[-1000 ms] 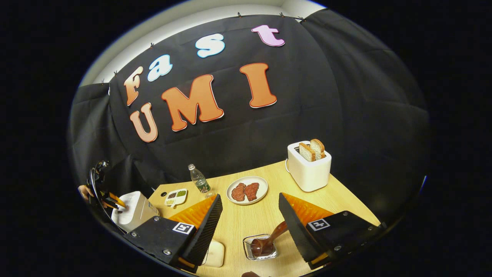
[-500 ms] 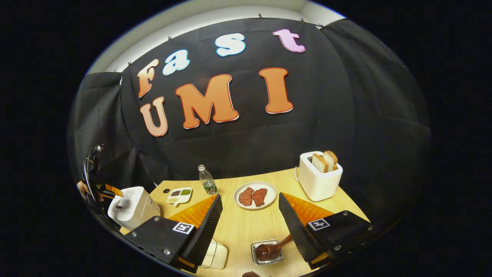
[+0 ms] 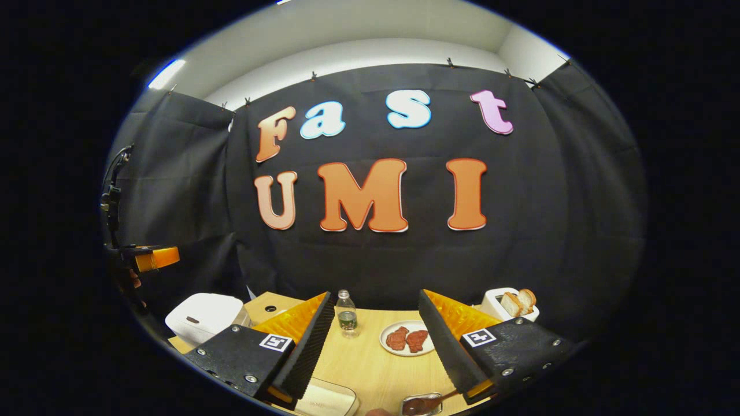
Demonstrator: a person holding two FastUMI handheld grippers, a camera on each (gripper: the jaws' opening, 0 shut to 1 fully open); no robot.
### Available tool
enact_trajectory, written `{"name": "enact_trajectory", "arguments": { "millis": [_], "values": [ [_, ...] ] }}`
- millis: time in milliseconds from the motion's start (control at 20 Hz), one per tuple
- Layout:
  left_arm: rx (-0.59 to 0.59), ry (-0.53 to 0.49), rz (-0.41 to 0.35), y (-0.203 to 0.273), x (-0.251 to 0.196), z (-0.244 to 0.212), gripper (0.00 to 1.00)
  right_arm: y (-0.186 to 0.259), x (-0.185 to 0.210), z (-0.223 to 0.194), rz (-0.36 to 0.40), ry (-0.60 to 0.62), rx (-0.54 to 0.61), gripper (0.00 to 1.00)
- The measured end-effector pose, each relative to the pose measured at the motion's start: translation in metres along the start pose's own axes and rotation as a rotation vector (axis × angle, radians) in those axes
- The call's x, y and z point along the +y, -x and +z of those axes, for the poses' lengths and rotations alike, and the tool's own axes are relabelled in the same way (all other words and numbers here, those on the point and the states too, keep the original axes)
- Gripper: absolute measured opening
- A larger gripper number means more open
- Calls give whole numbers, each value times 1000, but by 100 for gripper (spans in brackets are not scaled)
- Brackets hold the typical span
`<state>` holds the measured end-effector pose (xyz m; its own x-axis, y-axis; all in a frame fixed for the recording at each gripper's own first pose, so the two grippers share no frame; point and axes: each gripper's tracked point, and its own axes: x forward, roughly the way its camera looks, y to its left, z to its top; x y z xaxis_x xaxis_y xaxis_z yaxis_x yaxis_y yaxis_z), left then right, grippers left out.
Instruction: Close the left gripper, press the button to open the rice cooker; take a wooden spoon from the chopstick holder with the right hand, scoop a spoonful of rice and pour it into the rice cooker, then put the wooden spoon back into the chopstick holder.
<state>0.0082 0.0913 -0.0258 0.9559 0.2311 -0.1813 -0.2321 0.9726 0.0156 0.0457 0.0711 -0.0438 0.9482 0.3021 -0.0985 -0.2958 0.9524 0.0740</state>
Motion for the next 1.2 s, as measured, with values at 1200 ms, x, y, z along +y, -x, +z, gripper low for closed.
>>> {"name": "enact_trajectory", "arguments": {
  "millis": [1200],
  "values": [
    [-111, -77, -77, 58, -47, -12, 99, 15, 53, 27, 107, 11, -159, 92]
  ]
}}
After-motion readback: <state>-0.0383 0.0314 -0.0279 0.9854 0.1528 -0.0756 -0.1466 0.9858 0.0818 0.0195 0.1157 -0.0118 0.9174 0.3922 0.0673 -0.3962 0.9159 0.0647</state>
